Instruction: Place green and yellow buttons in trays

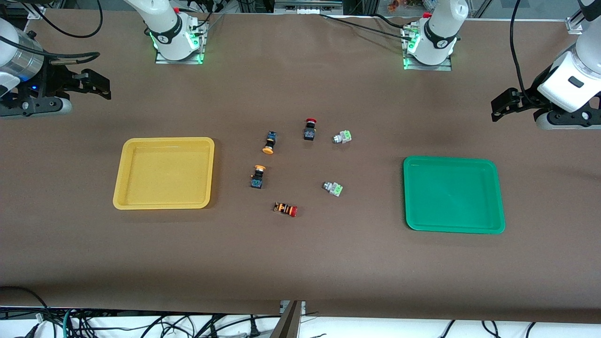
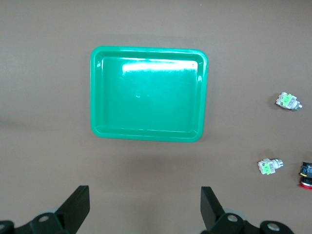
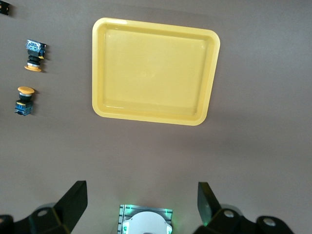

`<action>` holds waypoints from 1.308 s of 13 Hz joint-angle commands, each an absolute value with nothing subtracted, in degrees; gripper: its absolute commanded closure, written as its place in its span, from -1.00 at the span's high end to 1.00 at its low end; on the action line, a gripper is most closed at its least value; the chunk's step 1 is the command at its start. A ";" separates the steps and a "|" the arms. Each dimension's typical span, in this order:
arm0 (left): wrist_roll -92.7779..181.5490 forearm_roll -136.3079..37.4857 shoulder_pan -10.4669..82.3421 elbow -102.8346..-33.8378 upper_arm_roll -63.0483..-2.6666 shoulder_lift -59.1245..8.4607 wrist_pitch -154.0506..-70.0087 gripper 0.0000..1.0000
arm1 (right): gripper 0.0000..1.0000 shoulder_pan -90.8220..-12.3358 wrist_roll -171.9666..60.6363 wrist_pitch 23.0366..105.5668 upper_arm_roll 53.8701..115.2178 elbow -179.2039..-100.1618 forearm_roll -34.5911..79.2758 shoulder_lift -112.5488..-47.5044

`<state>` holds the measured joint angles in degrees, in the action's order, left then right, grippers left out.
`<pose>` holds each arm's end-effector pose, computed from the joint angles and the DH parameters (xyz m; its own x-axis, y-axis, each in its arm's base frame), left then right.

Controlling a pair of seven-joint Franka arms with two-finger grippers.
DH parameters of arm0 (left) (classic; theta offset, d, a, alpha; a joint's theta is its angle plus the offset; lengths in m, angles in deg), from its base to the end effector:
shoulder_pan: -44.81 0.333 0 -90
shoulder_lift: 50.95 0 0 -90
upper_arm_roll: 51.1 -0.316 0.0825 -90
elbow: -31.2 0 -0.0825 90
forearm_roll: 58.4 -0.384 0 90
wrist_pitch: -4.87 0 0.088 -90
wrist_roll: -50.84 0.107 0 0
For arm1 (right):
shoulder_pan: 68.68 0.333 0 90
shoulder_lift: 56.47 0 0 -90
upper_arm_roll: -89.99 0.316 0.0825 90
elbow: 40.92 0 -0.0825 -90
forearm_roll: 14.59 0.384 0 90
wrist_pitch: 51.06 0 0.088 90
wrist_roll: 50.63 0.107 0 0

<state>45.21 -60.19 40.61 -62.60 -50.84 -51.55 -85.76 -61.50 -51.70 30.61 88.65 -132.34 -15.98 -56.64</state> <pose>0.5489 -0.0395 0.6000 0.9989 0.0201 -0.0416 0.0186 -0.9992 -0.0355 0.5353 0.0519 0.6000 0.9782 0.1153 -0.1727 0.1207 -0.9925 0.0211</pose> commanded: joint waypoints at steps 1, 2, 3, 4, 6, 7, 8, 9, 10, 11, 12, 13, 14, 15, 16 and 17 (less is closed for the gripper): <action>46.35 -61.13 40.94 -60.65 -50.83 -50.87 -84.25 1.00 | 1.00 -61.73 -52.04 29.10 88.85 -130.75 -15.12 -57.09; 46.35 -61.13 40.94 -60.38 -50.83 -50.78 -84.25 1.00 | 1.00 -61.73 -52.13 29.19 88.76 -130.75 -15.21 -57.09; 46.35 -61.13 40.94 -60.29 -50.83 -50.52 -84.25 1.00 | 1.00 -61.82 -52.13 29.19 88.76 -130.75 -15.21 -57.09; 46.35 -61.04 40.94 -60.21 -50.83 -50.51 -84.25 1.00 | 1.00 -61.82 -52.13 29.19 88.85 -130.75 -15.21 -57.09; 46.27 -61.04 40.94 -60.21 -50.83 -50.51 -84.25 1.00 | 1.00 -61.82 -52.04 29.36 88.85 -130.75 -15.21 -57.09; 46.18 -60.87 40.94 -60.12 -50.83 -50.34 -84.25 1.00 | 1.00 -61.73 -51.87 29.45 88.85 -130.75 -15.21 -57.09; 46.18 -60.69 41.21 -60.12 -50.83 -50.25 -84.16 1.00 | 1.00 -61.73 -51.86 29.63 88.85 -130.84 -14.95 -57.09; 46.18 -60.78 41.56 -60.12 -50.74 -50.16 -84.16 1.00 | 1.00 -61.73 -51.69 29.98 88.76 -130.84 -14.77 -57.09; 46.18 -60.86 41.56 -60.12 -50.74 -50.16 -84.16 1.00 | 1.00 -61.73 -51.34 30.24 88.85 -131.01 -14.68 -57.18; 46.18 -60.78 41.56 -59.94 -50.74 -50.08 -84.16 1.00 | 1.00 -61.39 -51.16 29.72 88.94 -130.75 -15.29 -57.79; 46.18 -60.78 41.56 -59.94 -50.74 -50.07 -84.16 1.00 | 1.00 -61.64 -51.07 30.50 88.94 -130.84 -14.69 -58.05; 46.09 -60.86 41.56 -59.94 -50.74 -50.07 -84.16 1.00 | 1.00 -61.91 -51.07 30.51 88.85 -130.84 -14.16 -58.49; 46.00 -60.95 41.56 -59.94 -50.57 -50.07 -84.16 1.00 | 1.00 -61.74 -51.33 30.59 88.85 -131.01 -14.15 -59.63; 46.00 -61.04 41.56 -59.86 -50.48 -49.99 -84.16 1.00 | 1.00 -61.39 -51.77 30.51 88.85 -130.84 -14.67 -60.86; 46.00 -61.04 41.56 -59.85 -50.48 -49.90 -84.16 1.00 | 1.00 -61.12 -51.86 30.94 89.02 -130.84 -14.68 -61.39; 45.92 -60.95 41.56 -60.03 -50.48 -49.12 -83.99 1.00 | 1.00 -60.60 -51.95 31.03 89.20 -130.84 -14.77 -62.79</action>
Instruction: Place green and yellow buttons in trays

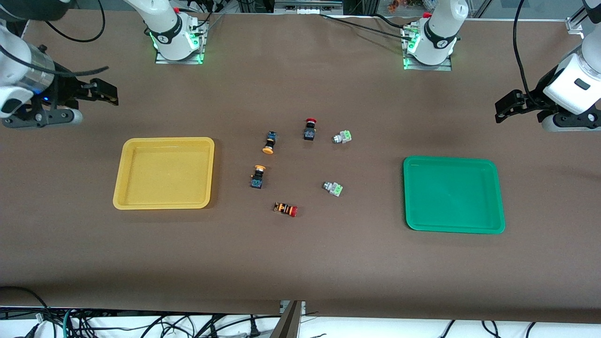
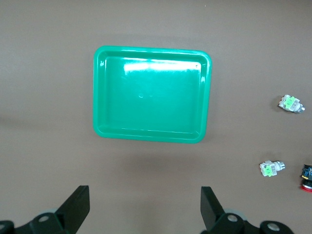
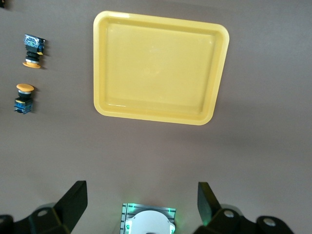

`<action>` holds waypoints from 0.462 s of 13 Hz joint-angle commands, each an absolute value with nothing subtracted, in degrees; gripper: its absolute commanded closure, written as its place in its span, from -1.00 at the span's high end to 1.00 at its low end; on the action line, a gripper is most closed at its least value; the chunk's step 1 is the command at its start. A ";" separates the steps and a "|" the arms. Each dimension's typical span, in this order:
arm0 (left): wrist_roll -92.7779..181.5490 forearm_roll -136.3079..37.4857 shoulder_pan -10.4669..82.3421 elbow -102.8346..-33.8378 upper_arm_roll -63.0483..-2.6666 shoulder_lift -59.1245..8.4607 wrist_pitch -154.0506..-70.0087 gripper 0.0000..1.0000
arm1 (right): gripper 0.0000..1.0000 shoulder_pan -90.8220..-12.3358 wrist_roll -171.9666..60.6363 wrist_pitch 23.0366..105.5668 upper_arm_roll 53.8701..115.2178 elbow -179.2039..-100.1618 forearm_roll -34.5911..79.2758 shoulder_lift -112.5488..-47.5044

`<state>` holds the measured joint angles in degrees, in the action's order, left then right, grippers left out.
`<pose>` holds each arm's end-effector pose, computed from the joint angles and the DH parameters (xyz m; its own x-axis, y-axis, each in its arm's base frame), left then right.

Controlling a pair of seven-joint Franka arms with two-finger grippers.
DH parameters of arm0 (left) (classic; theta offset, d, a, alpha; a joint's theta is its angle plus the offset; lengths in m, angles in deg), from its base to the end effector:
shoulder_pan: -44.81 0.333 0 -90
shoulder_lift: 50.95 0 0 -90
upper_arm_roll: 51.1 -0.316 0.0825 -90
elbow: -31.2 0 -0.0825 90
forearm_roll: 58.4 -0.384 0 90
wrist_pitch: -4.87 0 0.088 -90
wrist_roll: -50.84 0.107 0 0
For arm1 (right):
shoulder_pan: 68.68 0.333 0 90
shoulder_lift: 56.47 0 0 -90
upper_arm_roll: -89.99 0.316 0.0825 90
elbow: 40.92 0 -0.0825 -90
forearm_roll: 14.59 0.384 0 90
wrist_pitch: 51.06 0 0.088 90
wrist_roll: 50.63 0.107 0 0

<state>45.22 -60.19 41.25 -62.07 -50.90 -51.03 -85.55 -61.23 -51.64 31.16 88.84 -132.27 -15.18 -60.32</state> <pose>0.5518 -0.0329 0.5990 0.9985 0.0322 -0.0450 0.0306 -0.9989 -0.0358 0.5519 0.0600 0.5661 0.9666 0.1228 -0.2248 0.1278 -0.9918 0.0076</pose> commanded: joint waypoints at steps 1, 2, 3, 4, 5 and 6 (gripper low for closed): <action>45.91 -60.86 41.65 -59.86 -50.74 -47.54 -82.51 1.00 | 1.00 -60.42 -51.95 31.12 89.20 -130.75 -14.77 -64.02; 46.00 -60.78 41.65 -59.94 -50.74 -47.53 -81.36 1.00 | 1.00 -60.07 -51.95 31.30 89.29 -130.84 -14.42 -64.64; 46.09 -60.69 41.56 -60.12 -50.57 -47.09 -80.74 1.00 | 1.00 -59.89 -51.78 31.39 89.38 -130.84 -14.07 -65.78; 44.96 -60.17 40.43 -60.03 -50.05 -46.22 -80.30 1.00 | 1.00 -58.50 -51.17 32.43 89.38 -130.84 -14.06 -66.92; 42.60 -60.07 40.16 -60.12 -49.52 -44.12 -80.12 1.00 | 1.00 -57.35 -50.99 33.83 89.38 -131.01 -13.98 -68.15; 39.44 -58.77 39.89 -60.03 -49.43 -42.53 -80.29 1.00 | 1.00 -56.03 -50.20 34.80 89.38 -131.01 -13.80 -69.73</action>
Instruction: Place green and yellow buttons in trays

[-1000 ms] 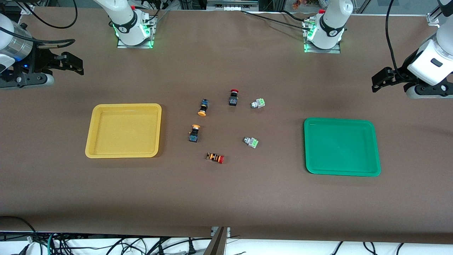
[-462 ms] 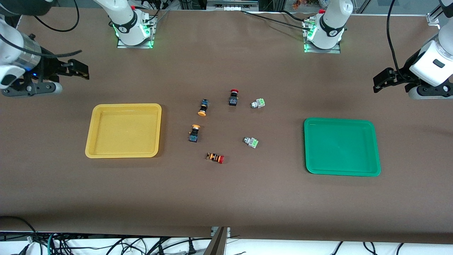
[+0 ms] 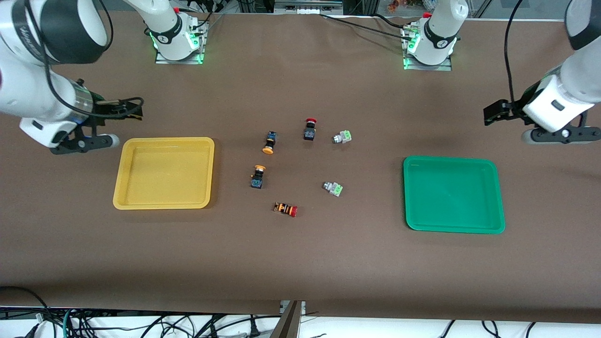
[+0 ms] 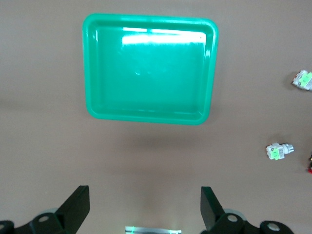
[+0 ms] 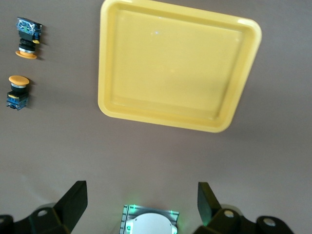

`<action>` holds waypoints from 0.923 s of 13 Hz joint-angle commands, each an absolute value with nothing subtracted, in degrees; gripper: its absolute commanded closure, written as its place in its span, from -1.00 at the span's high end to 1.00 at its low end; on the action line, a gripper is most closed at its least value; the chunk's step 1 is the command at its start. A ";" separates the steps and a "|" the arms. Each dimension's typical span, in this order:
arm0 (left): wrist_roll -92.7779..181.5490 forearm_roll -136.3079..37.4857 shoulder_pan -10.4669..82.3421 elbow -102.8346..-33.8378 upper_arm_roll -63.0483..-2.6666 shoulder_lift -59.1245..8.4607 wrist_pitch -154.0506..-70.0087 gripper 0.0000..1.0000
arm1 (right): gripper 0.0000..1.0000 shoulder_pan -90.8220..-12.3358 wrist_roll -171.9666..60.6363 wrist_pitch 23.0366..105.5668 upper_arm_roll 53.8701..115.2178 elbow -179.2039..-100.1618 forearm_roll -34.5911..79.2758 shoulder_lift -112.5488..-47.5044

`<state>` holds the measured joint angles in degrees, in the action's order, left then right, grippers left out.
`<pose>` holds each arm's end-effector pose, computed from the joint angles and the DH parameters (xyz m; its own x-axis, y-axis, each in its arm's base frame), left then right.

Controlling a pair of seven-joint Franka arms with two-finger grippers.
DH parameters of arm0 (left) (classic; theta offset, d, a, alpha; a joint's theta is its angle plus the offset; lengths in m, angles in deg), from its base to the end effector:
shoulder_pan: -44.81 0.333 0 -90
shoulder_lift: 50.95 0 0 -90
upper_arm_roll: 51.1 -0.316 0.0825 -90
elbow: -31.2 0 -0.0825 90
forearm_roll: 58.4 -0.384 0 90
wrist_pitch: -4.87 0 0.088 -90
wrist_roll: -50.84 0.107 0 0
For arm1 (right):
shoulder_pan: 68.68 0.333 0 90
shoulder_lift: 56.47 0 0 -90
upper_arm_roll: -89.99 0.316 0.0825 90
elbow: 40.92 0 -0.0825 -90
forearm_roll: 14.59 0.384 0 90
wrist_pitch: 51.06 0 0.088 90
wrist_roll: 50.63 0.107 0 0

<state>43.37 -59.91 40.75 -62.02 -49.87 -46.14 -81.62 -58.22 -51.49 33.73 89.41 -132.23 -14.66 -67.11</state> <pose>0.5632 -0.0487 0.5466 0.9799 0.0411 -0.1952 0.0319 -0.9982 -0.0501 0.5760 0.1006 0.5013 0.9387 0.1782 -0.2950 0.1861 -0.9825 -0.0014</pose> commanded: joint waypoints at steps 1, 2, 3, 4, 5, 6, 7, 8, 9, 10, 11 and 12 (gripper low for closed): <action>36.89 -56.06 39.80 -59.86 -49.43 -40.25 -80.91 1.00 | 1.00 -54.80 -46.89 36.12 89.38 -131.10 -12.84 -71.14; 33.21 -53.68 39.72 -59.85 -49.34 -38.75 -83.26 1.00 | 1.00 -53.05 -43.90 37.87 89.38 -131.10 -12.66 -72.54; 27.69 -52.44 38.58 -59.85 -48.55 -37.26 -86.24 1.00 | 1.00 -50.68 -41.69 39.89 89.38 -131.19 -12.57 -74.39; 21.19 -51.90 37.18 -59.68 -48.37 -36.02 -87.75 1.00 | 1.00 -48.31 -38.54 42.35 89.38 -131.19 -12.13 -76.41; 14.52 -50.42 36.30 -59.16 -48.37 -34.62 -88.20 1.00 | 1.00 -46.55 -34.42 44.72 89.38 -131.36 -11.09 -78.25; 10.19 -49.01 35.68 -57.24 -48.20 -32.34 -88.29 1.00 | 1.00 -44.88 -31.68 47.01 89.38 -131.45 -10.12 -80.19; 6.75 -47.95 33.58 -54.96 -48.11 -29.71 -88.90 1.00 | 1.00 -42.68 -29.82 49.21 89.38 -131.45 -9.15 -82.12; 0.28 -48.12 31.56 -52.76 -48.19 -26.12 -90.91 1.00 | 1.00 -41.18 -27.54 51.14 89.38 -131.54 -8.01 -84.05; -6.75 -48.21 29.89 -50.04 -48.19 -22.08 -93.45 1.00 | 1.00 -39.86 -24.73 53.08 89.38 -131.54 -6.26 -85.73; -13.69 -48.82 28.04 -47.05 -48.37 -17.60 -95.83 1.00 | 1.00 -38.28 -22.18 55.36 89.38 -132.15 -4.50 -87.22; -19.24 -49.17 26.11 -45.02 -48.54 -14.42 -98.03 1.00 | 1.00 -36.88 -20.59 57.38 89.38 -132.76 -3.96 -88.28; -24.52 -49.26 24.44 -44.22 -48.55 -12.22 -100.83 1.00 | 1.00 -35.47 -19.27 59.23 89.38 -132.94 -3.96 -89.42</action>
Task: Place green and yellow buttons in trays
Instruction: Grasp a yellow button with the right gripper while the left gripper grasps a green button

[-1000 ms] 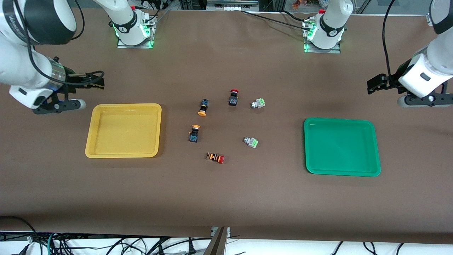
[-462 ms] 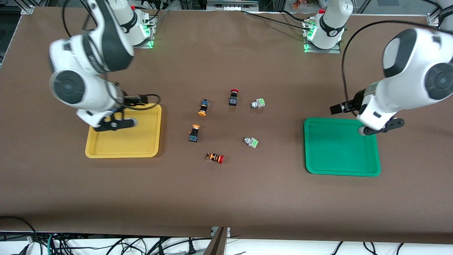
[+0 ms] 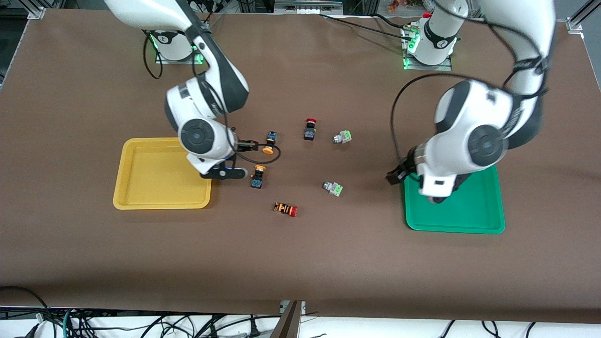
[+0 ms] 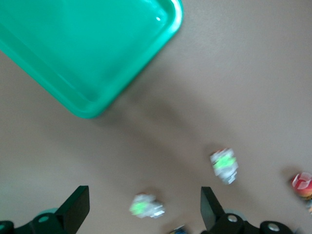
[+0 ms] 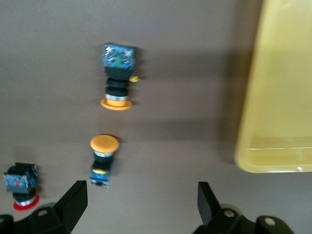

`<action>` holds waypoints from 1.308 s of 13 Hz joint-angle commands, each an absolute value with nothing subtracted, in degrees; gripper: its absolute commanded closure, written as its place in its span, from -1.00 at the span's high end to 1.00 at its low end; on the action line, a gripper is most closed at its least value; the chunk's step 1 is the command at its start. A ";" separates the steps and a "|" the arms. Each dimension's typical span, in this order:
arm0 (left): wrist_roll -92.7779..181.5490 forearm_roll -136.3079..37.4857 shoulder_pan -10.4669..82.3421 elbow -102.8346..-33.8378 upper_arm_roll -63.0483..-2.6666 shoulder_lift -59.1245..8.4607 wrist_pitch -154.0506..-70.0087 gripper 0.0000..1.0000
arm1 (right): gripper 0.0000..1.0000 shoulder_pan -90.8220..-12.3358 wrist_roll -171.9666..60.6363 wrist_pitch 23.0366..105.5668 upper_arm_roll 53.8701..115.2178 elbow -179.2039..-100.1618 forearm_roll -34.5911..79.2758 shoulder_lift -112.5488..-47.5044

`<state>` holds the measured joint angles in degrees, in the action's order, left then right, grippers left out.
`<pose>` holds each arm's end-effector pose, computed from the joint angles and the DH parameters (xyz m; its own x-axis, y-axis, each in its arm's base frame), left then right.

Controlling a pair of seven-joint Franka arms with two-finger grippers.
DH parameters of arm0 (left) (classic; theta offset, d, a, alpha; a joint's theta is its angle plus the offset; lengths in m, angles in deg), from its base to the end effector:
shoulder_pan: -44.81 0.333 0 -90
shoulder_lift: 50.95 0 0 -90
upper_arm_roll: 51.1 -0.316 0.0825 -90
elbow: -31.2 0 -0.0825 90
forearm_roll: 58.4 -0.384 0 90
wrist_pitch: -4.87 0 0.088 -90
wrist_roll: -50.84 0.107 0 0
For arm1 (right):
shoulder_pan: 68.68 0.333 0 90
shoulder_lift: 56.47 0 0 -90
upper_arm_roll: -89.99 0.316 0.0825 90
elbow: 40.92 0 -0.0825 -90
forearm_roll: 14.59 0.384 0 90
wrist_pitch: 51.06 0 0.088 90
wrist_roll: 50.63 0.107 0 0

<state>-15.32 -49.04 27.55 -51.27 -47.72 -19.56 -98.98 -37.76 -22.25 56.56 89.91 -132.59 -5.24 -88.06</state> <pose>0.6416 -0.2488 0.3612 0.6308 0.7394 -0.2353 0.7435 -0.6627 -0.0896 0.5591 0.3482 0.2914 0.9521 -0.0282 -0.3043 -0.0261 -0.9996 0.0108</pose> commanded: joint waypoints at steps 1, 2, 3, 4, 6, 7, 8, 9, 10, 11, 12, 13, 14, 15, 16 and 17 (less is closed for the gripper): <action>-28.58 -49.96 22.25 -44.30 -48.72 -10.71 -104.34 1.00 | 1.00 -34.32 -18.04 60.64 89.38 -133.21 -3.87 -90.39; -31.23 -51.36 20.83 -44.47 -48.64 -9.22 -107.60 1.00 | 1.00 -33.44 -16.20 62.05 89.38 -133.56 -3.87 -91.36; -33.95 -51.89 19.77 -44.73 -48.55 -7.55 -110.68 1.00 | 1.00 -32.56 -14.01 64.15 89.38 -134.69 -3.61 -92.15; -36.41 -51.99 18.28 -44.82 -48.63 -5.80 -113.84 1.00 | 1.00 -31.77 -12.59 66.69 89.38 -136.27 -2.13 -92.33; -38.28 -52.86 16.52 -45.00 -48.72 -3.68 -116.32 1.00 | 1.00 -30.28 -11.53 70.83 89.38 -138.65 -0.53 -93.12; -38.28 -53.13 16.08 -45.09 -48.64 -2.71 -117.29 1.00 | 1.00 -29.75 -10.39 71.89 89.38 -139.35 -0.53 -93.47; -38.20 -53.56 16.07 -45.18 -48.72 -1.40 -119.21 1.00 | 1.00 -28.78 -9.68 72.16 89.38 -139.45 -0.53 -93.82; -38.28 -54.00 15.98 -45.70 -48.64 -0.95 -121.32 1.00 | 1.00 -28.43 -9.59 72.25 89.38 -140.06 -0.53 -93.92; -38.28 -54.01 15.98 -46.05 -48.63 -0.60 -122.39 1.00 | 1.00 -28.25 -9.59 72.86 89.38 -141.02 -0.53 -93.83; -38.28 -54.10 15.55 -46.66 -48.55 -0.51 -122.57 1.00 | 0.96 -28.16 -9.59 73.39 89.38 -141.90 -0.53 -93.83; -38.20 -54.01 14.59 -46.76 -48.63 -0.50 -122.57 -0.17 | 0.52 -28.16 -9.59 73.48 89.38 -142.26 -0.53 -93.83; -37.33 -54.18 14.49 -47.11 -48.63 -0.50 -122.48 -0.49 | -0.18 -28.16 -9.68 73.40 89.46 -142.26 -0.53 -93.83; -37.32 -54.18 14.58 -47.46 -48.63 -0.42 -122.48 -0.67 | -0.67 -28.16 -9.76 73.14 89.64 -142.18 -0.44 -93.83; -37.32 -54.53 14.58 -47.55 -48.63 -0.42 -122.48 -0.78 | -0.92 -28.25 -9.76 72.79 89.64 -142.09 -0.44 -93.65; -37.23 -54.54 14.49 -47.55 -48.63 -0.42 -122.40 -0.92 | -1.00 -28.25 -9.85 72.61 89.64 -141.91 -0.44 -93.30; -37.14 -54.54 14.49 -47.46 -48.72 -0.59 -122.31 -0.92 | -1.00 -28.42 -10.37 72.43 89.38 -141.65 -0.44 -92.87</action>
